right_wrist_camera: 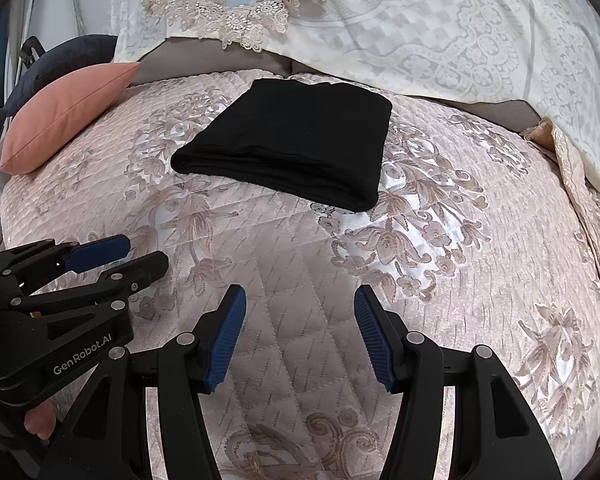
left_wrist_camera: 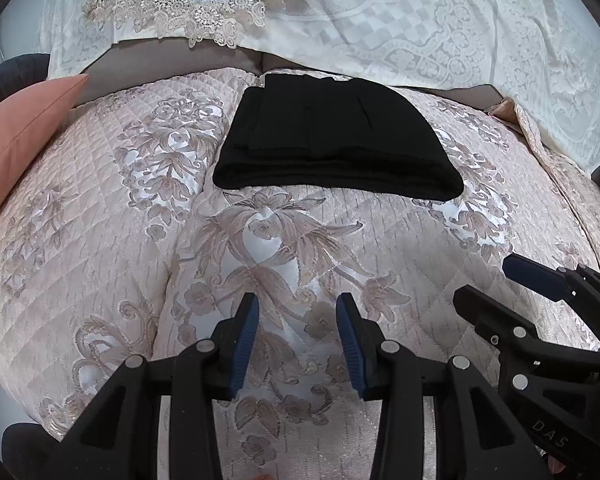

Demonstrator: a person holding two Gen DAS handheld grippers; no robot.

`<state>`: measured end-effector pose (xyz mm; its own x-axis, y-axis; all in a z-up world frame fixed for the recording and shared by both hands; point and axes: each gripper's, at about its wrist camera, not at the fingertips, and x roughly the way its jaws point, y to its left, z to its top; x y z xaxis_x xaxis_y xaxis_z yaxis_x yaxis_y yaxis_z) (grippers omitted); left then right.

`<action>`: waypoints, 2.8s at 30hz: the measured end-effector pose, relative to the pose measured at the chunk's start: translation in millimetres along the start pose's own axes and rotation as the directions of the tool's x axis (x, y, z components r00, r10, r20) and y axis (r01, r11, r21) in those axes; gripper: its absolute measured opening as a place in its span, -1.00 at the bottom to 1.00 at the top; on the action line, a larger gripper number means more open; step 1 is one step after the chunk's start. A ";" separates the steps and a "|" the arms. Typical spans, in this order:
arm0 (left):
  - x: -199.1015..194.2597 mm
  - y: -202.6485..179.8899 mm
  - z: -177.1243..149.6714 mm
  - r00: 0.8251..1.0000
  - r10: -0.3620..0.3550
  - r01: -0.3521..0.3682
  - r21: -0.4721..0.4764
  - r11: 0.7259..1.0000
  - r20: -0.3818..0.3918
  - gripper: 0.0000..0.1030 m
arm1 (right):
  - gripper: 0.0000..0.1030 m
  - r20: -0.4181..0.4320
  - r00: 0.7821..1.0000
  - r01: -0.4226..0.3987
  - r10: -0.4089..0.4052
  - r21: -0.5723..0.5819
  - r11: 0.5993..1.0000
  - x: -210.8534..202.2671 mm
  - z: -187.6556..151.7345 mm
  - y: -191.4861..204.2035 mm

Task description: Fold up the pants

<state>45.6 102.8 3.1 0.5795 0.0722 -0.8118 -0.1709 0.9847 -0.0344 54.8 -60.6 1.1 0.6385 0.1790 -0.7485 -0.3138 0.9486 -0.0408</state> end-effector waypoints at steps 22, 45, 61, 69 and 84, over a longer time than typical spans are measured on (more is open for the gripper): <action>-1.6 -1.8 1.3 1.000 0.006 -0.006 0.003 1.000 0.005 -0.17 | 0.10 0.002 1.000 -0.006 0.006 -0.004 1.000 -1.6 0.0 0.9; -3.3 -2.8 0.7 1.000 0.004 -0.004 0.001 1.000 0.004 -0.17 | 0.10 0.003 1.000 -0.007 0.007 -0.019 1.000 -1.4 -0.6 3.5; -3.4 -4.6 1.5 1.000 0.006 -0.006 0.007 1.000 0.006 -0.17 | 0.10 0.005 1.000 -0.007 0.007 -0.020 1.000 -2.7 0.1 3.1; -3.0 -4.6 1.4 1.000 0.007 -0.007 0.007 1.000 0.006 -0.17 | 0.10 0.004 1.000 -0.006 0.006 -0.023 1.000 -3.2 0.3 3.4; -3.8 -3.9 2.3 1.000 0.006 -0.006 0.008 1.000 0.011 -0.17 | 0.10 0.008 1.000 -0.011 0.011 -0.028 1.000 -3.8 -0.1 4.9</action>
<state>45.9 99.1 7.7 0.5872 0.0800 -0.8055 -0.1680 0.9855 -0.0247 50.8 -56.6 3.7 0.6407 0.1918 -0.7434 -0.3405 0.9388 -0.0512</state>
